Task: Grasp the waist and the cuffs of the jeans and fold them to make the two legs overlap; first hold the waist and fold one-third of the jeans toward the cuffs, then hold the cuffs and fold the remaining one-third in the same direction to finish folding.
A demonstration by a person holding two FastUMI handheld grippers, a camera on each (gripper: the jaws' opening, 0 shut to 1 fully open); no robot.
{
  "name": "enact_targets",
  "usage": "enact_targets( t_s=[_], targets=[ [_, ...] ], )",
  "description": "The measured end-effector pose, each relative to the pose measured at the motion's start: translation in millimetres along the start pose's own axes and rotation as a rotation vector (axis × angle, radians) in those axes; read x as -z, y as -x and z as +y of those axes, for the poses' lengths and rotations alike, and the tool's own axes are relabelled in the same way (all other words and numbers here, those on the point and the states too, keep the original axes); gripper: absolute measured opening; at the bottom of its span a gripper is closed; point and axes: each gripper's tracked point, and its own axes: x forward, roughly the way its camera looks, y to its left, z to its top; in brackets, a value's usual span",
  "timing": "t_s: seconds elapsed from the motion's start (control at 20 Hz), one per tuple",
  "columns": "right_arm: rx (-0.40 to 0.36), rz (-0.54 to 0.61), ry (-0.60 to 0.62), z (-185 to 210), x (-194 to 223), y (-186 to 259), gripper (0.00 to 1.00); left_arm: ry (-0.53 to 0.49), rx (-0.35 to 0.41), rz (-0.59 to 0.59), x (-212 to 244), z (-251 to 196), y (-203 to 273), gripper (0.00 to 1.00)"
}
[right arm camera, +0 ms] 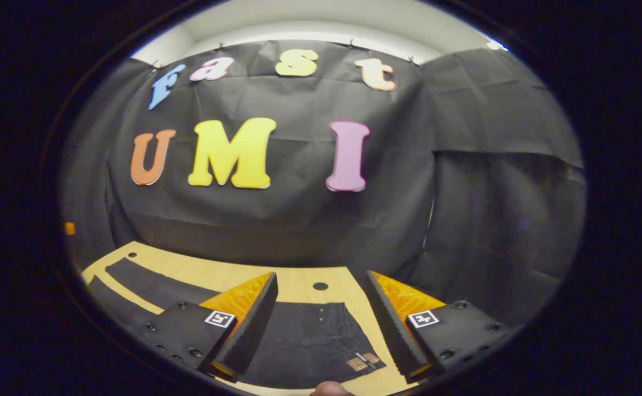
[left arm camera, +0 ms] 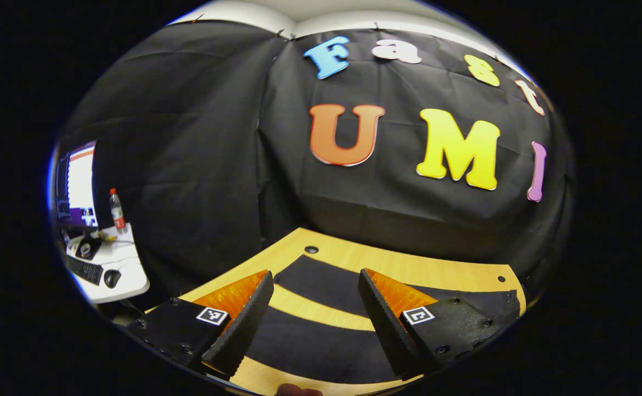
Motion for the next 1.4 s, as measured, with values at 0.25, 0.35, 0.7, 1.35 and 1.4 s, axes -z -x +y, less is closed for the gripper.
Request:
enact_targets(
  t_s=[0.25,0.35,0.7,1.35,1.4],
  targets=[
    [0.010,0.280,-0.243,-41.1,75.3,-6.1,1.00,0.298,-0.094,0.281,93.9,62.1,-1.9,0.98],
    [0.028,0.406,-0.360,-52.4,114.4,-1.7,1.00,0.445,-0.128,0.369,124.4,71.8,-0.6,0.99],
    [0.112,0.651,-0.835,-58.5,209.1,8.7,0.98,0.985,-0.190,0.493,165.1,76.9,-9.3,0.99],
    [0.187,0.706,-1.012,-60.4,246.9,-23.0,0.98,1.000,-0.174,0.527,170.6,87.0,-61.2,0.98],
    [0.200,0.709,-1.024,-62.8,251.2,-25.3,0.92,1.004,-0.168,0.520,169.4,85.7,-64.2,0.98]
  ],
)
